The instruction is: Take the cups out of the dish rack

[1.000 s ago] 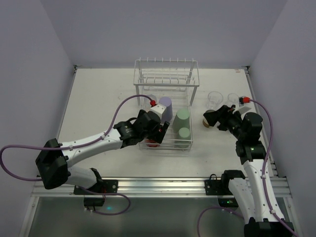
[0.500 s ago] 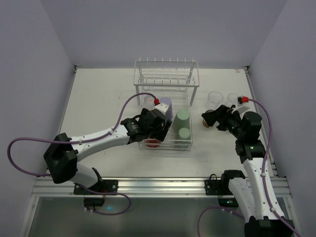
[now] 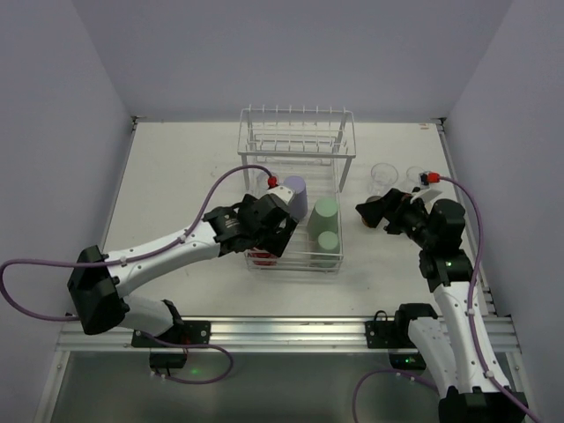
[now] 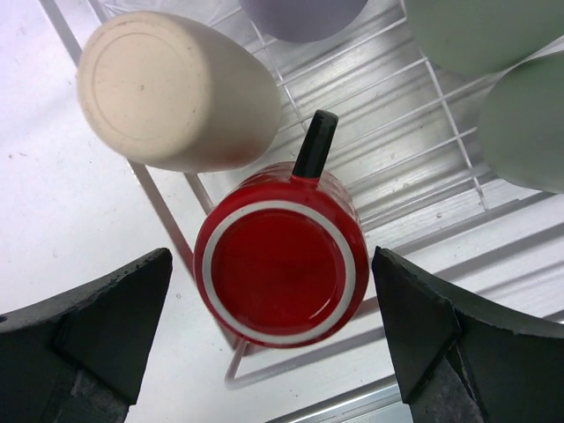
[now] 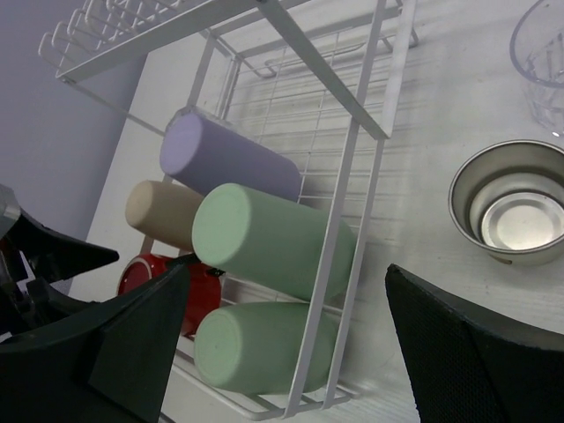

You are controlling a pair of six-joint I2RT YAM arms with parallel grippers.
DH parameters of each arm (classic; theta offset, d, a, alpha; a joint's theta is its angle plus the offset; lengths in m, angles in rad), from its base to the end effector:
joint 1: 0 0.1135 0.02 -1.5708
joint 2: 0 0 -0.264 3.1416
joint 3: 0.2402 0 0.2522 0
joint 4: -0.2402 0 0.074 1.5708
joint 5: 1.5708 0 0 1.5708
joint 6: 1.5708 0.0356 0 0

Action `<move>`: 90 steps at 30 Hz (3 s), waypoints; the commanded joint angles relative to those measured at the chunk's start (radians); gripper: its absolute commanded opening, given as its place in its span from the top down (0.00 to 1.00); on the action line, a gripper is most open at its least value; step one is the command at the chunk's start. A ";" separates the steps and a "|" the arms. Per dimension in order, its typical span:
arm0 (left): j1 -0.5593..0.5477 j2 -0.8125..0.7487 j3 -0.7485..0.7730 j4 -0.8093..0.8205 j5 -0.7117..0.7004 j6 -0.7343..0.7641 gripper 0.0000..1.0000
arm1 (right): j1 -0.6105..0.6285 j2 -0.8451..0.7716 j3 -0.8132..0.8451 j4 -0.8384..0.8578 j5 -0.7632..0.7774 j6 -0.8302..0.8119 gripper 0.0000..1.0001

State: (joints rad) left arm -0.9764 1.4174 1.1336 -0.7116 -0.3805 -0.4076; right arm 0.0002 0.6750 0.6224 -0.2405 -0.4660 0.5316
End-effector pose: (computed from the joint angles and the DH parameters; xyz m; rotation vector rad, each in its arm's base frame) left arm 0.1733 -0.2328 0.2736 0.5563 2.4029 -0.0998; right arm 0.1630 0.0160 0.2949 0.1739 1.9010 0.7974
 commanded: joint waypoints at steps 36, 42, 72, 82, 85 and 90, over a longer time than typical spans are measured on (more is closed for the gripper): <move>0.059 0.040 -0.052 -0.091 0.230 0.009 0.08 | 0.078 -0.045 0.008 0.012 -0.046 -0.013 0.05; 0.061 0.066 -0.077 -0.057 0.242 0.015 0.00 | 0.080 -0.043 0.014 0.000 -0.043 -0.015 0.04; 0.059 -0.084 0.275 -0.201 0.287 0.030 0.82 | 0.132 -0.064 0.020 0.095 -0.144 0.140 0.04; 0.059 -0.311 0.186 0.214 0.527 -0.118 0.85 | 0.284 -0.150 -0.134 0.458 -0.177 0.389 0.12; 0.058 -0.359 0.077 0.470 0.575 -0.184 0.85 | 0.331 -0.132 -0.159 0.571 -0.203 0.435 0.18; 0.056 -0.351 -0.012 0.753 0.621 -0.246 0.87 | 0.414 -0.095 -0.165 0.706 -0.215 0.461 0.23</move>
State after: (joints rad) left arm -0.9169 1.0512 1.1603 -0.2878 0.1574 -0.5709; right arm 0.3759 0.5636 0.4595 0.2810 -0.6479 0.9382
